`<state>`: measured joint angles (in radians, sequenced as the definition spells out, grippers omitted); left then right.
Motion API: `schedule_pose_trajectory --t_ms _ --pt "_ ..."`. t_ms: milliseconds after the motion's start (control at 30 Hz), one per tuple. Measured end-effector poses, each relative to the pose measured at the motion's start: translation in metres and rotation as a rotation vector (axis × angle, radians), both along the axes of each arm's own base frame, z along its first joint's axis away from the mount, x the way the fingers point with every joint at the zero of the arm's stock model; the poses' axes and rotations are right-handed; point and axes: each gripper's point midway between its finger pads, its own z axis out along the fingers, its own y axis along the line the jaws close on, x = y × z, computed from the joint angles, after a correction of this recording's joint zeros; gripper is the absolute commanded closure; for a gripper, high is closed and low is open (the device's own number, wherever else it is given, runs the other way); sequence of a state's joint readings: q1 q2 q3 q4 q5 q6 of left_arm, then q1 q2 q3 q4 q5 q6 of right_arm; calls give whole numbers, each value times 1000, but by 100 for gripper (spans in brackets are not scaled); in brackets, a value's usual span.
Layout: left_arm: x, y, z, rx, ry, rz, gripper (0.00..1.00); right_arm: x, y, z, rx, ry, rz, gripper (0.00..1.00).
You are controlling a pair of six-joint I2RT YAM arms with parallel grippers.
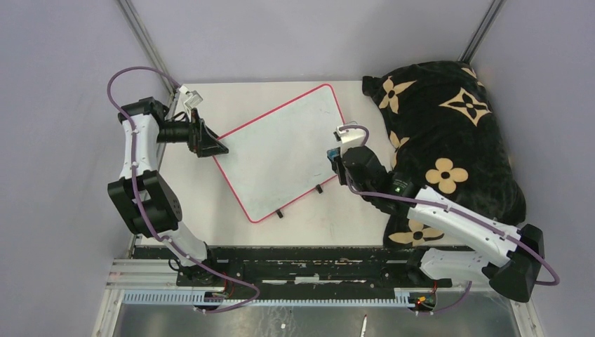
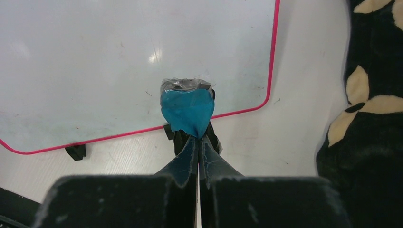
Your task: Erase the whiteboard
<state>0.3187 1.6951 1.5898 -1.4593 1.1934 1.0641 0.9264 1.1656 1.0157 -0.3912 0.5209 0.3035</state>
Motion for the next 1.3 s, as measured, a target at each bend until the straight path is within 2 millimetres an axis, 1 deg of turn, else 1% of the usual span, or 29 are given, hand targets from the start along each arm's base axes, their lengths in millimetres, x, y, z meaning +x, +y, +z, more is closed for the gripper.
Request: schedule_pose_trajectory --t_ms 200,333,500,667,700,733,833,967,1067,1200,1300 --pt "9 9 -1 11 0 43 1 -12 -15 -3 25 9 -13 99" --pt "14 17 5 16 -12 86 1 -17 -21 -8 18 22 -18 99" --pt "16 25 26 29 -70 146 1 -20 -26 -9 15 25 -23 99" --pt "16 37 59 40 -155 238 1 -22 -28 -9 15 27 -30 99" --pt "19 39 61 36 -160 257 1 -22 -29 -9 12 28 -33 99" --pt "18 46 71 47 -192 300 1 -22 -30 -10 8 30 -37 99" --pt "22 64 76 87 -224 424 1 -23 -35 -13 -8 37 -56 99" --pt "25 89 62 162 -206 611 1 -25 -47 -17 -30 49 -103 99" --pt "27 110 40 234 -164 755 0 -28 -59 -21 -57 66 -151 99" --pt "21 134 -3 333 -84 888 0 -35 -73 -29 -94 102 -197 99" --pt "8 150 -50 420 7 966 0 -40 -78 -38 -119 137 -214 97"
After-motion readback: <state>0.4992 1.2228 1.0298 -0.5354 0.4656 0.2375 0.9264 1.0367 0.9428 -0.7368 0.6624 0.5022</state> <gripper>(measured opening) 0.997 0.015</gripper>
